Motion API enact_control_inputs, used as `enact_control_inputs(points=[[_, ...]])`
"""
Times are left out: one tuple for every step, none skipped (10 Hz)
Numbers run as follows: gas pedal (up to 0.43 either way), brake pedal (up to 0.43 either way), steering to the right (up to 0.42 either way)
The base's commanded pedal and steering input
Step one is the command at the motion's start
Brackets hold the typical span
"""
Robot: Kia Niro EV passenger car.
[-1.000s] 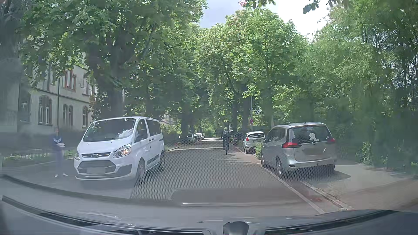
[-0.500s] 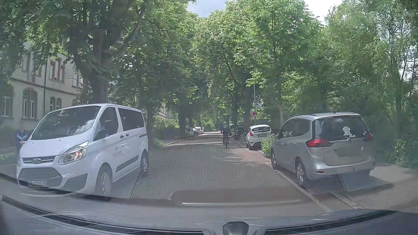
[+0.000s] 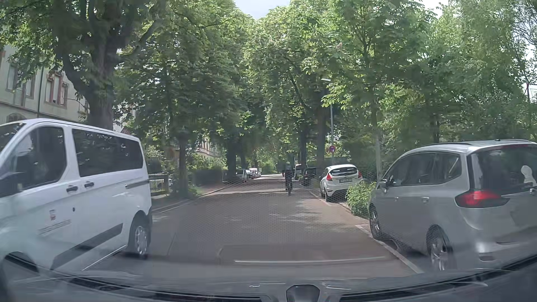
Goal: Follow the waypoints while adhering to traffic rules and regulations
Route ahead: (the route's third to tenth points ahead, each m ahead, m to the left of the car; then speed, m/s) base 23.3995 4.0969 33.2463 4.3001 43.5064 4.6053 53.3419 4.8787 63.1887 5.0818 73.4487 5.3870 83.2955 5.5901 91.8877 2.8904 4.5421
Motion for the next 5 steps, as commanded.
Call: enact_control_inputs(points=[[0.067, 0.000, 0.001], [0.067, 0.000, 0.001], [0.067, 0.000, 0.001], [0.079, 0.000, 0.001], [0.079, 0.000, 0.000]])
